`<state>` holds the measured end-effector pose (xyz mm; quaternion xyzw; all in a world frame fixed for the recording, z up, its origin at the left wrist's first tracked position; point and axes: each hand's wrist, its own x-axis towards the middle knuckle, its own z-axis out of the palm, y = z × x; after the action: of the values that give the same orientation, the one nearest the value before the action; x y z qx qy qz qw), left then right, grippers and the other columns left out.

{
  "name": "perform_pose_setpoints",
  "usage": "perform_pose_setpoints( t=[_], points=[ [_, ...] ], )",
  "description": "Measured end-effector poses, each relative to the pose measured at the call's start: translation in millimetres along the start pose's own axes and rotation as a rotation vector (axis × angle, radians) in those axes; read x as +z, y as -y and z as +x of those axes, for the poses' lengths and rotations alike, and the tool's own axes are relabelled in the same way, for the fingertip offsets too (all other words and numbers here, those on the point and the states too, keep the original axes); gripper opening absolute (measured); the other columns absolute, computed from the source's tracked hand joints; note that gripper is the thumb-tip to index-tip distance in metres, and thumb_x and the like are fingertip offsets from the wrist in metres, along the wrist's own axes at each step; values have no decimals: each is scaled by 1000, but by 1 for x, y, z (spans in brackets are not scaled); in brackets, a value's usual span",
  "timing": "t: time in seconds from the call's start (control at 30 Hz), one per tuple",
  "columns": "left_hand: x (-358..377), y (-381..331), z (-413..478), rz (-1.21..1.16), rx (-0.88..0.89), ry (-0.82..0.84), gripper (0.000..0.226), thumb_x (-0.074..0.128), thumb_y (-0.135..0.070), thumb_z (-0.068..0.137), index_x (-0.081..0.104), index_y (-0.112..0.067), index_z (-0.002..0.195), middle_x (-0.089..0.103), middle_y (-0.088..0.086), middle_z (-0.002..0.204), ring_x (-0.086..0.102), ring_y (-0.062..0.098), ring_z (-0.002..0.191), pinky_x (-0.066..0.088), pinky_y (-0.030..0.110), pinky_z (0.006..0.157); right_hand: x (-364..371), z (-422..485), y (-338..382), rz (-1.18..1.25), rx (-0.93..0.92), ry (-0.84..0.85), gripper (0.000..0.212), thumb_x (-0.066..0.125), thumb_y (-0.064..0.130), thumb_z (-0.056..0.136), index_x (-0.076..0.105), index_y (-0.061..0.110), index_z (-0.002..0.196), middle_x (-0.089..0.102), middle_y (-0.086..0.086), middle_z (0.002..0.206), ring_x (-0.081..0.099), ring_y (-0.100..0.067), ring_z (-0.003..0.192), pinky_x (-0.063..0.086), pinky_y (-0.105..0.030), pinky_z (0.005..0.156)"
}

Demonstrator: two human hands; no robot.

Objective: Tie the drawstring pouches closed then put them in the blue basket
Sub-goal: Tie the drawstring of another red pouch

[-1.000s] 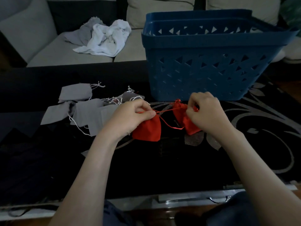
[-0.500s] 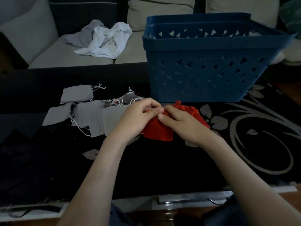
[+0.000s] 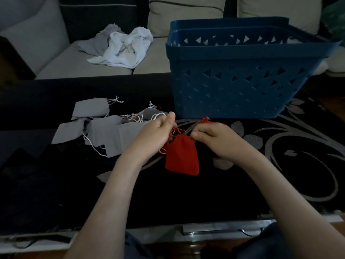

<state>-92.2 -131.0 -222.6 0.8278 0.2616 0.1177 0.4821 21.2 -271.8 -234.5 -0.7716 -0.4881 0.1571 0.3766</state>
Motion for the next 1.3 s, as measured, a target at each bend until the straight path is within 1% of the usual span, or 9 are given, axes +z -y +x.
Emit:
perform_pose_setpoints(
  t=[0.2, 0.37, 0.6, 0.73, 0.87, 1.0, 1.13, 1.23, 1.3],
  points=[
    [2, 5, 1, -21, 121, -19, 19, 47, -28, 99, 57, -25, 83, 57, -5, 69, 54, 18, 69, 41, 36, 68, -11, -1, -2, -38, -14, -112, 36, 54, 14, 94, 51, 31, 62, 55, 13, 63, 50, 10, 64, 35, -8, 67],
    [2, 8, 3, -71, 127, 23, 10, 52, -29, 96, 56, -23, 89, 54, -9, 65, 48, 12, 62, 37, 31, 64, -15, -2, -6, -97, 47, -159, 33, 53, 19, 95, 52, 32, 65, 55, 12, 65, 51, 9, 66, 35, -9, 64],
    [-17, 18, 0, 156, -156, 271, 36, 52, -30, 97, 61, -20, 63, 55, -3, 72, 45, 14, 71, 36, 26, 63, -23, -4, -17, -135, 160, -168, 27, 53, 25, 95, 59, 15, 72, 56, 9, 66, 49, -4, 64, 34, -8, 61],
    [-21, 6, 0, -325, -165, 151, 44, 53, -28, 95, 56, -16, 53, 59, -3, 64, 47, 8, 59, 42, 20, 62, -30, -5, -16, -131, 119, -91, 22, 55, 22, 94, 67, 20, 76, 62, 8, 83, 52, -1, 78, 31, -4, 72],
    [-17, -17, -4, -938, -96, 192, 43, 54, -23, 83, 44, -14, 42, 73, 9, 100, 50, 5, 53, 43, 13, 49, -21, -3, -10, -160, 80, -4, 24, 52, 22, 96, 65, 21, 75, 56, 10, 77, 50, -3, 75, 32, -8, 72],
    [-8, -23, -10, -958, -67, 245, 25, 56, -30, 76, 56, -10, 62, 71, 8, 76, 54, 5, 52, 46, 13, 48, -20, -3, -6, -178, 107, 10, 33, 50, 27, 97, 57, 17, 66, 51, 5, 67, 46, -4, 62, 34, -12, 64],
    [-3, -18, -7, -708, -46, 162, 13, 51, -1, 93, 61, -9, 91, 70, 0, 72, 57, 2, 55, 48, 12, 52, -19, -5, 0, -33, 86, -84, 30, 53, 27, 95, 54, 17, 67, 50, 6, 62, 44, -2, 57, 33, -17, 58],
    [4, -16, -5, -625, -83, 134, 13, 51, -1, 95, 50, -10, 104, 69, -2, 64, 55, 3, 48, 44, 14, 43, -16, -6, 9, 46, -57, -89, 20, 59, 24, 92, 57, 21, 72, 52, 10, 70, 46, 1, 71, 34, -13, 69],
    [10, -16, -6, -617, -124, 127, 18, 55, -5, 93, 44, -10, 105, 64, -2, 56, 53, 4, 43, 41, 14, 39, -12, -6, 11, -13, -142, -114, 17, 58, 39, 86, 59, 26, 75, 51, 11, 77, 45, -1, 83, 34, -18, 82]
  ],
)
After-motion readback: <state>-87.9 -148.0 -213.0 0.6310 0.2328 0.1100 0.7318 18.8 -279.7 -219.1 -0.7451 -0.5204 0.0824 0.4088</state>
